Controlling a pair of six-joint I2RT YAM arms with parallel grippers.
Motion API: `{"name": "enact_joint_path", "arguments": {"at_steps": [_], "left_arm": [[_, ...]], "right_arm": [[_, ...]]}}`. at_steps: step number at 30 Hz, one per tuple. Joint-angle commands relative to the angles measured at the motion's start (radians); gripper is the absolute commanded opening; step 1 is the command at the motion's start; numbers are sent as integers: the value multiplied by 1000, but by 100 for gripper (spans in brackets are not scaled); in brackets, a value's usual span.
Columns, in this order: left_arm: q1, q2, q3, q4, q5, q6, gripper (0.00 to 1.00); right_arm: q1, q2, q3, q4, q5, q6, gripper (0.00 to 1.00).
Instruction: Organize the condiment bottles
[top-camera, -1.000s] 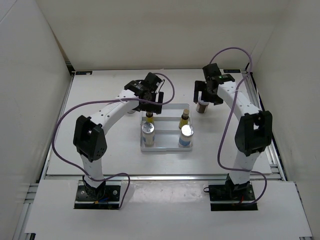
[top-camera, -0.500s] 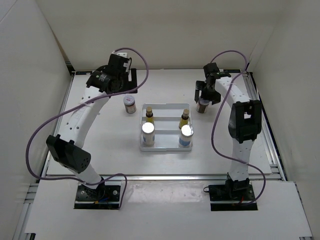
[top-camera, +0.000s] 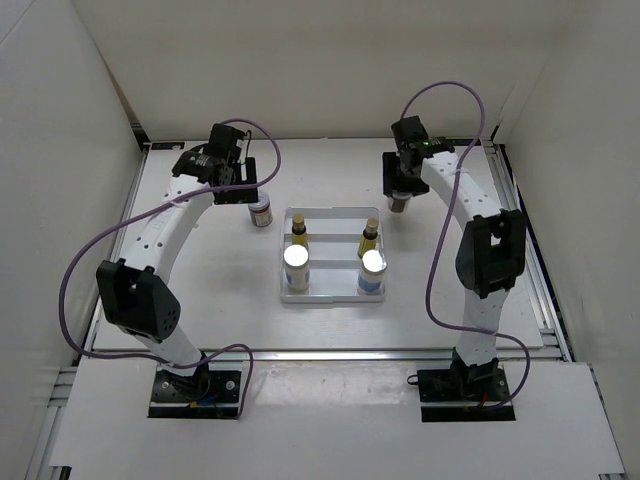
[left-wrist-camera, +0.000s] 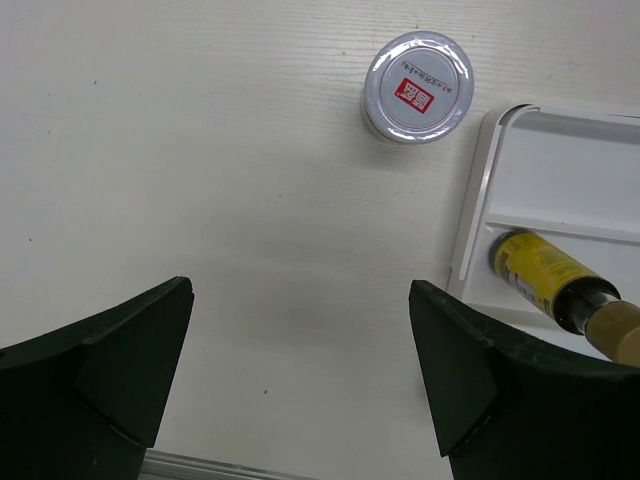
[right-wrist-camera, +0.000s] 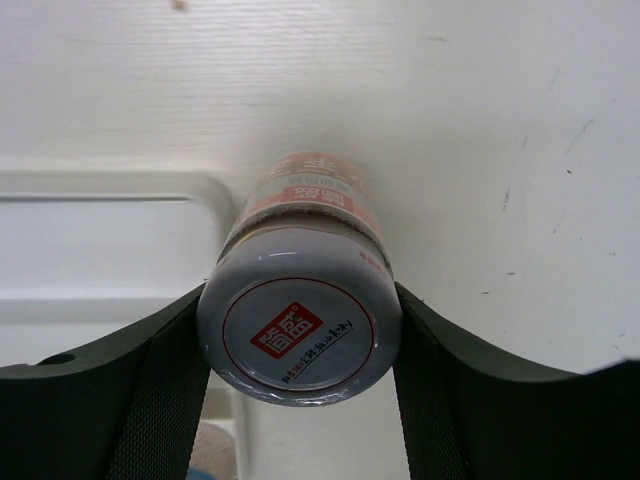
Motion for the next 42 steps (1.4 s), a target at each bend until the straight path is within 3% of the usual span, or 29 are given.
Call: {"name": "enact_joint_path", "arguments": {"at_steps": [1,8,28,42], "left_arm": [[29,-5,-14,30,11,-8,100],[47,5,-41,39,31,-8,100],[66,41,-49,67,114,-8,100],[66,41,-40,67,123,-8,100]], "right_arm": [[64,-114,97,35,-38,-35,12],[119,-68,97,35,-189,-35,11],[139,112,88,-11,-220,-35,18],[139,-12,30,-1,-262,-67,10]]}}
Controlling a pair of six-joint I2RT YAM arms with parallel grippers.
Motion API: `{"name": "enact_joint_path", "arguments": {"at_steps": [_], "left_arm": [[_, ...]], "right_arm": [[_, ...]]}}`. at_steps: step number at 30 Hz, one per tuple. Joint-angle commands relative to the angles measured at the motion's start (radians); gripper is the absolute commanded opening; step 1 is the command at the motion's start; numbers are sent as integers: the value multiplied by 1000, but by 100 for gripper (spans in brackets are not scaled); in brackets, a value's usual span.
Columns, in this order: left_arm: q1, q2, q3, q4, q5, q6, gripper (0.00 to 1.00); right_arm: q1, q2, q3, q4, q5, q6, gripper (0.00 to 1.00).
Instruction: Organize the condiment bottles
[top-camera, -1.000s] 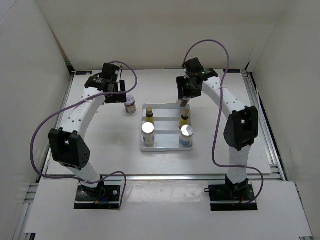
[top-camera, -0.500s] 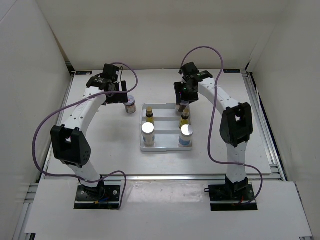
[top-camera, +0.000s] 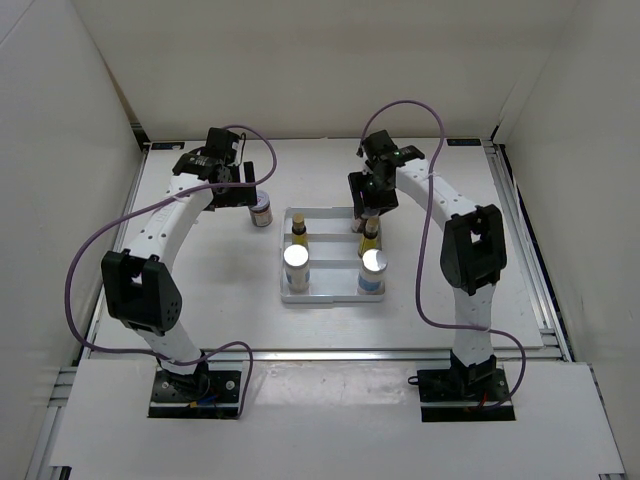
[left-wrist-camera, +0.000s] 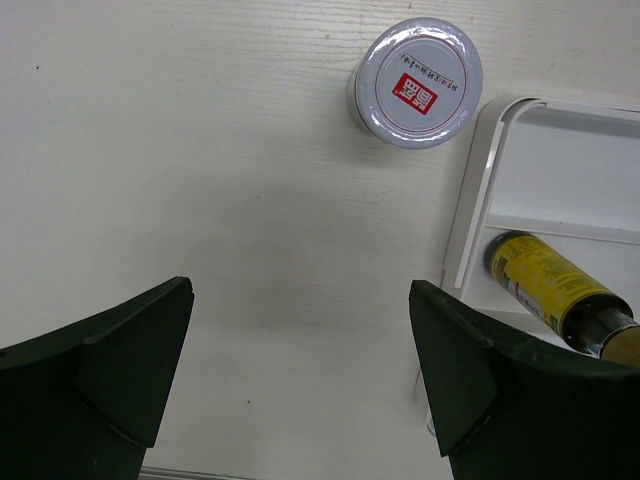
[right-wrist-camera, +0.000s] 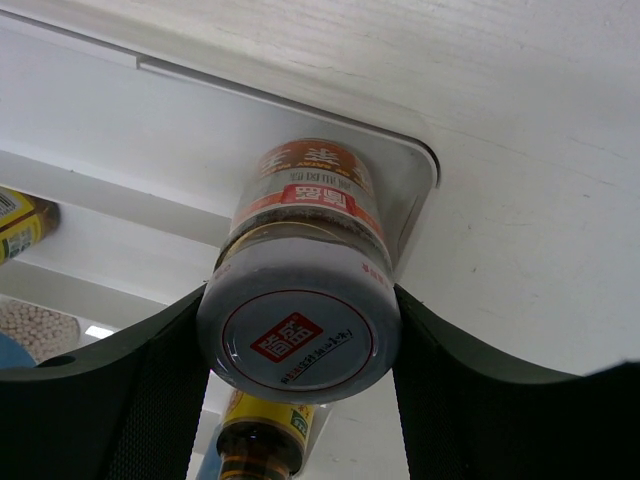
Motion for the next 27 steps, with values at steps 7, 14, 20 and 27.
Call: {"name": "enact_joint_path", "arguments": {"at_steps": [7,14,20,27], "left_arm": [[5,-5,15,10,21,-6,100],[5,24,48,10,64,-6,100],[5,84,70,32,119,-6,100],[-33,210,142,51,110,-15,100]], "right_arm": [[0,-35,48,-5,-24,-29,24],[0,28,94,-25,28,-29,76],[0,6,130,-25,63,-20,99],[0,-99,153,-35,95,-20,100]]}}
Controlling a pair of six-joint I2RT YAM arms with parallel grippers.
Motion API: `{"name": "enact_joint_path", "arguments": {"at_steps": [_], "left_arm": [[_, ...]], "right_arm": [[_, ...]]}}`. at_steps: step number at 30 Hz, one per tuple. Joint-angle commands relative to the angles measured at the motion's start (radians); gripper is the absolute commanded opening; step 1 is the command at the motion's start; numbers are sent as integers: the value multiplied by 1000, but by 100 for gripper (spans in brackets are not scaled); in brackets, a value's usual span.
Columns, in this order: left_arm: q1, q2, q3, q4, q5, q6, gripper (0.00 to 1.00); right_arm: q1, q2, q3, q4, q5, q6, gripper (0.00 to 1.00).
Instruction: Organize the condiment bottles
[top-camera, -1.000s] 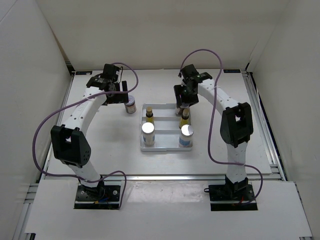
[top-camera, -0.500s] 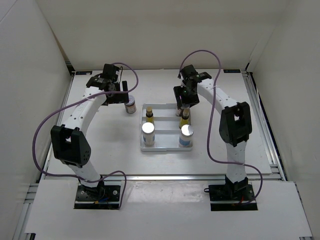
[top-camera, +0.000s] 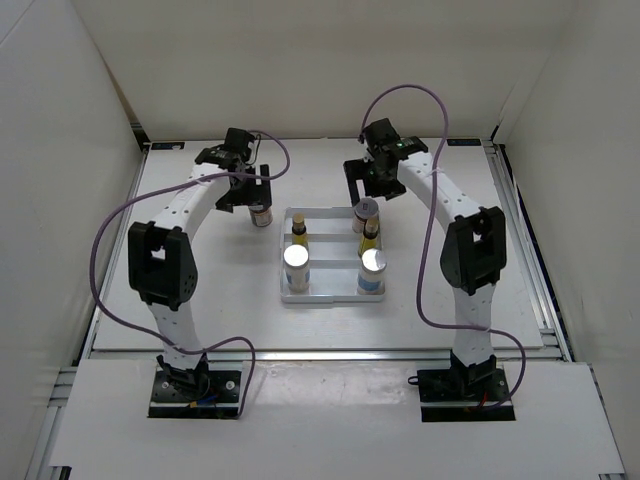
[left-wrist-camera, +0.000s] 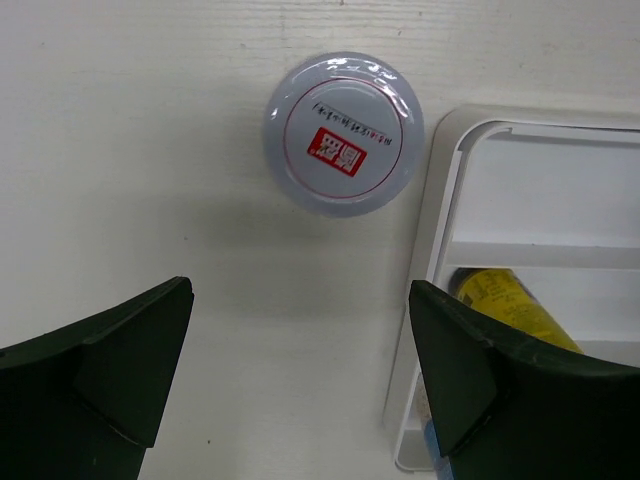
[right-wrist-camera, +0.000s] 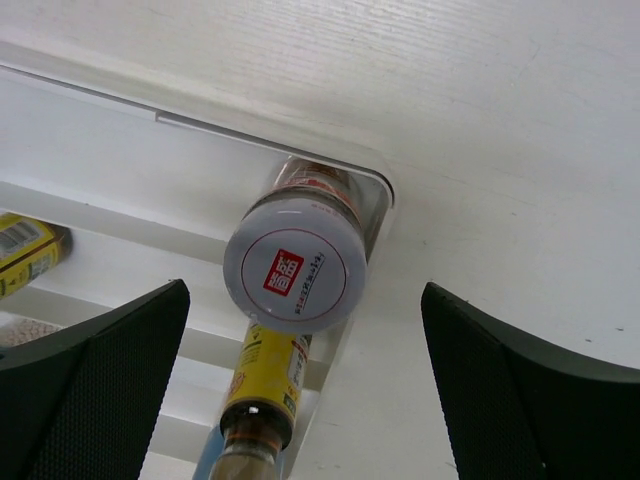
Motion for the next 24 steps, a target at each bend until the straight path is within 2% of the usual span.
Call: {"name": "enact_joint_path", "arguments": {"at_steps": [1,12,16,19,24], "left_arm": [[-17,43,53,22,10,-8,100],[-27,172,129,32,-33,-17,98],[-27,193,178,41,-33,15,81],[-27,218,209,41,-42,15,63],[-27,181,218,41,-31,15,50]], "right_arm": [[0,-122,47,4,24,2,100],[-29,-309,-72,31,6,2,100],[-38,-366,-125,40,6,-7,100],[-38,-400,-157,40,15,-7,100],[-48,-438,-210,40,24,-7,100]]}}
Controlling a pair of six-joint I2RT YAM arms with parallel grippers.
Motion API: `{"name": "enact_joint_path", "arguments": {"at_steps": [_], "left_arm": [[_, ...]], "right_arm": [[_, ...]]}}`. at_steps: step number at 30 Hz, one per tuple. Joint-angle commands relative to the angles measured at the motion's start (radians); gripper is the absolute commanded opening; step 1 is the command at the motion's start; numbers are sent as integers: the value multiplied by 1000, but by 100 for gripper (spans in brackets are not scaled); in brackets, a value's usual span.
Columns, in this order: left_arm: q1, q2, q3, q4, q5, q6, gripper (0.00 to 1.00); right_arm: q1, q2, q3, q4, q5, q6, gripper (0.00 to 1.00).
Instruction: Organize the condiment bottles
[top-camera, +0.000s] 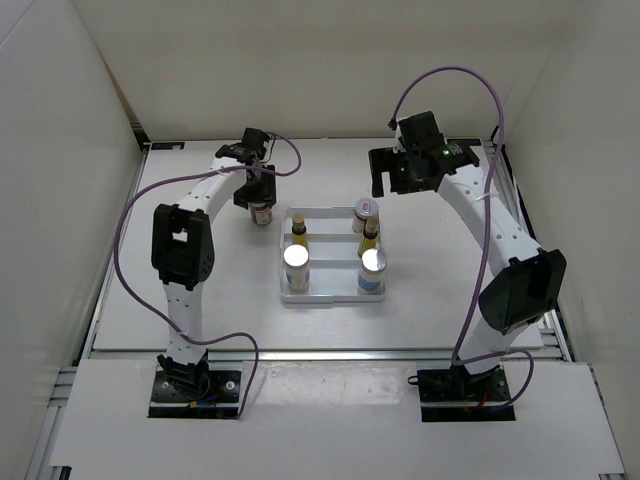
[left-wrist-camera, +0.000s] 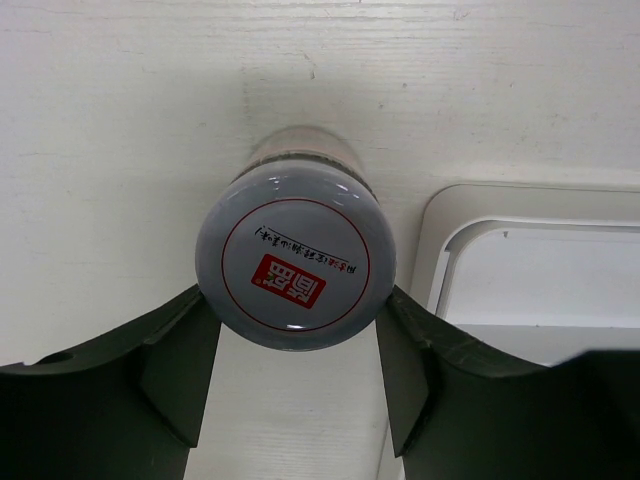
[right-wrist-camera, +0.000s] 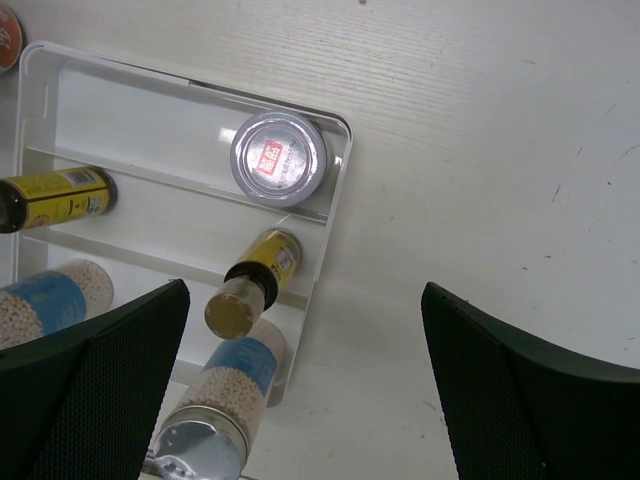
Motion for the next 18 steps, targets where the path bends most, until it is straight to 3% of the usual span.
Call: {"name": "enact_joint_path", "arguments": {"at_steps": [1,6,18], "left_arm": [[-1,-71,52,18,-7,6,48],[-10,-153,52,18,2,6,34],[-109,-257,141,18,48,15,19]], "right_arm": [[-10,-73,-20,18,12,4,100],[-19,-102,-77,27,21,4,100],[-28,-142,-129,36,21,13,100]]}}
